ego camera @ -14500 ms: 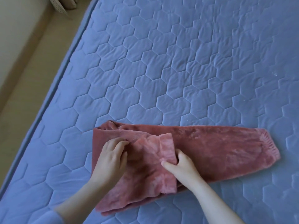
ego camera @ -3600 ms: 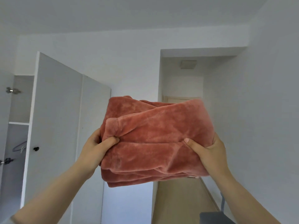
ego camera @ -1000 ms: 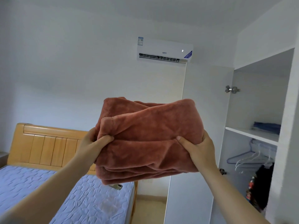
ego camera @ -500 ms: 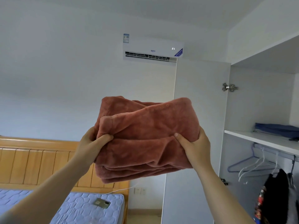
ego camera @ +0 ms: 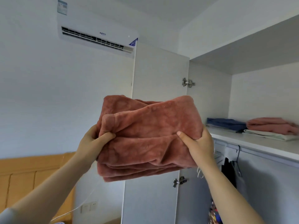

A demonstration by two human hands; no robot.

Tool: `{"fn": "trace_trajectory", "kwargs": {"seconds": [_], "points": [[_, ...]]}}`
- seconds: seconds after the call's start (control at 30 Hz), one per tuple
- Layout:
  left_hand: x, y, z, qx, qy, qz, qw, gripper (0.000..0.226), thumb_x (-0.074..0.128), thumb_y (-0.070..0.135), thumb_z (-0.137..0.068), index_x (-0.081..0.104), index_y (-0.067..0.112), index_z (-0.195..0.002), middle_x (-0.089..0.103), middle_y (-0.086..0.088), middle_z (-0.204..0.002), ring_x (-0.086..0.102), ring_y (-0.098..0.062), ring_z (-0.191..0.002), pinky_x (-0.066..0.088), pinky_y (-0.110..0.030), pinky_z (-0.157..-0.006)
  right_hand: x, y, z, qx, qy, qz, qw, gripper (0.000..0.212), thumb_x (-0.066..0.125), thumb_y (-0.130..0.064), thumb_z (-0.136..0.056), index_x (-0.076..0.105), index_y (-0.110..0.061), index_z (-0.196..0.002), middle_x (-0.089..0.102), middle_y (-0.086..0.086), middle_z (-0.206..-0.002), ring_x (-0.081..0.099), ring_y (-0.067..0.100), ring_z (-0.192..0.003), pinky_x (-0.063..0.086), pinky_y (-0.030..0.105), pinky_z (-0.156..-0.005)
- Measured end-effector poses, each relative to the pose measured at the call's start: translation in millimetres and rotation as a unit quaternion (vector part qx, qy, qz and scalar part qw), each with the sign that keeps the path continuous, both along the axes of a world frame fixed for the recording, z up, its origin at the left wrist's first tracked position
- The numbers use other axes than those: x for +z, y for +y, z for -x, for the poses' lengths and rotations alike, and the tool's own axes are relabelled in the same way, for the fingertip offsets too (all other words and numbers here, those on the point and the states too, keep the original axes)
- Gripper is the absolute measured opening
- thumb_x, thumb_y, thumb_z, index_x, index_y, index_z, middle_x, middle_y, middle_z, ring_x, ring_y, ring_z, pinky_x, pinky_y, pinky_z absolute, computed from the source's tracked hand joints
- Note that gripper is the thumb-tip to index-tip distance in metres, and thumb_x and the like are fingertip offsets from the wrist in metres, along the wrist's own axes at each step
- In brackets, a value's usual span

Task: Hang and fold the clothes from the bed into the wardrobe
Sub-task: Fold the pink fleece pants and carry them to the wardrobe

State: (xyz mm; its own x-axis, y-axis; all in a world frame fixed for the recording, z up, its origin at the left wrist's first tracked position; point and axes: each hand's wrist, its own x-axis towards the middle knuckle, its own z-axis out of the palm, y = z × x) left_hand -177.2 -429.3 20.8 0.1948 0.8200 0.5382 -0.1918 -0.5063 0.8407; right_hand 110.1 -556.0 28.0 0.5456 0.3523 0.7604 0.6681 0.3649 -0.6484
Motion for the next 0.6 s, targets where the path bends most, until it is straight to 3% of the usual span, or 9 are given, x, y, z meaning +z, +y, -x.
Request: {"fn": "trace_trajectory", "kwargs": {"seconds": [0.17, 0.3, 0.43, 0.53, 0.6], "points": [[3.1, 50.1, -83.9, -0.116, 0.005, -0.006, 0.993, 0.067, 0.073, 0.052, -0.052, 0.064, 0.033, -0.115, 0.073, 0.008, -0.103, 0.071, -0.01, -0.089, 0.055, -0.029, -0.073, 1.7, -6.5, -54.8, -0.094, 0.0, 0.002, 0.996, 0.056, 0.084, -0.049, -0.063, 0.053, -0.042, -0.108, 0.061, -0.027, -0.097, 0.057, -0.011, -0.089, 0.043, 0.013, -0.071], [4.8, 62.6, -162.4, -0.208, 0.009, -0.024, 0.978, 0.051, 0.072, 0.046, -0.059, 0.067, 0.034, -0.109, 0.074, 0.011, -0.099, 0.071, -0.008, -0.088, 0.055, -0.018, -0.065, 0.7, -29.4, -103.3, -0.17, 0.007, 0.0, 0.985, 0.052, 0.086, -0.042, -0.063, 0.059, -0.035, -0.107, 0.066, -0.021, -0.096, 0.062, -0.008, -0.088, 0.047, 0.017, -0.074], [11.3, 63.1, -245.2, -0.286, 0.005, -0.038, 0.957, 0.056, 0.072, 0.046, -0.059, 0.066, 0.032, -0.113, 0.074, 0.008, -0.103, 0.071, -0.01, -0.092, 0.055, -0.029, -0.076, 10.2, -60.1, -151.7, -0.253, -0.008, -0.007, 0.967, 0.05, 0.087, -0.04, -0.063, 0.059, -0.035, -0.105, 0.066, -0.022, -0.093, 0.063, -0.008, -0.087, 0.046, 0.008, -0.071], [17.9, 57.6, -305.9, -0.333, 0.0, -0.052, 0.942, 0.055, 0.072, 0.042, -0.066, 0.063, 0.03, -0.119, 0.073, 0.006, -0.106, 0.071, -0.011, -0.095, 0.056, -0.034, -0.081, 22.5, -86.2, -186.7, -0.311, -0.023, -0.011, 0.95, 0.051, 0.087, -0.039, -0.064, 0.06, -0.03, -0.106, 0.066, -0.019, -0.094, 0.064, -0.001, -0.086, 0.048, 0.014, -0.075], [21.9, 51.7, -343.8, -0.355, -0.008, -0.056, 0.933, 0.059, 0.073, 0.043, -0.064, 0.063, 0.029, -0.121, 0.073, 0.006, -0.108, 0.07, -0.011, -0.096, 0.057, -0.032, -0.08, 31.5, -103.0, -207.1, -0.344, -0.038, -0.009, 0.938, 0.048, 0.086, -0.04, -0.064, 0.059, -0.032, -0.103, 0.062, -0.026, -0.089, 0.059, -0.011, -0.083, 0.044, 0.009, -0.07]]}}
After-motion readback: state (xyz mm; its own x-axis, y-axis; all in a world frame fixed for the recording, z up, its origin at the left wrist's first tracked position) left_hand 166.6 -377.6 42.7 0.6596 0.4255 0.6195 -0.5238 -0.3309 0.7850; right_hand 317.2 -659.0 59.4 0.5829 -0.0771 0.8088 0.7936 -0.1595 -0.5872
